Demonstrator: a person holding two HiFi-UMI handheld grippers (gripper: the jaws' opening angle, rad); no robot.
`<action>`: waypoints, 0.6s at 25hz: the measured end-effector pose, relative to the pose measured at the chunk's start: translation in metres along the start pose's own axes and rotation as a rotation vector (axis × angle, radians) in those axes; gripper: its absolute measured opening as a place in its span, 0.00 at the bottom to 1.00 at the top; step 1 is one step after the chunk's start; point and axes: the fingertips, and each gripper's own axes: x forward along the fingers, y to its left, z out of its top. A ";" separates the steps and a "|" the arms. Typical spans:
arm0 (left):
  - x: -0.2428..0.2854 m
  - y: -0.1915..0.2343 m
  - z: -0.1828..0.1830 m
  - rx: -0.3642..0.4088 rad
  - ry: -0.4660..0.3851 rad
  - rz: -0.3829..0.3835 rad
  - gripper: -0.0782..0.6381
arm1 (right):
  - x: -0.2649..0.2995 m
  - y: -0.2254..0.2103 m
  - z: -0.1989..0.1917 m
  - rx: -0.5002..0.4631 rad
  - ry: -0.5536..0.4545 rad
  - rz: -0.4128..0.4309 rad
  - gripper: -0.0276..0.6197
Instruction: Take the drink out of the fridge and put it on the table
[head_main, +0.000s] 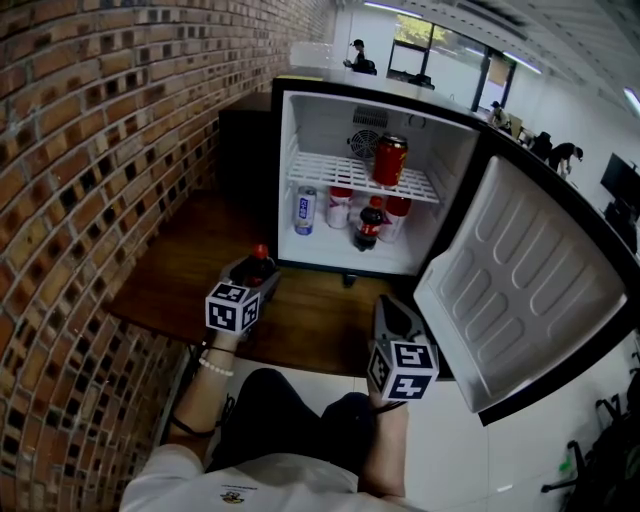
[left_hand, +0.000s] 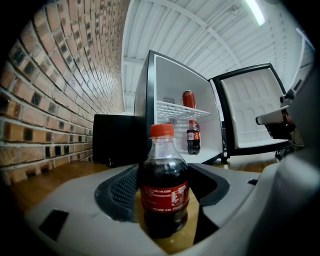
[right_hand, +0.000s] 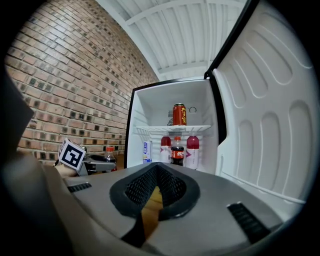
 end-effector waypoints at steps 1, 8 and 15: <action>0.000 0.000 0.000 0.005 0.003 0.001 0.54 | 0.000 0.001 0.000 -0.001 0.000 0.001 0.06; -0.010 0.001 0.014 -0.015 -0.017 -0.010 0.64 | -0.003 -0.002 0.004 0.000 -0.011 -0.010 0.06; -0.050 -0.016 0.064 -0.017 -0.093 0.002 0.58 | -0.003 -0.001 0.008 -0.006 -0.024 -0.007 0.06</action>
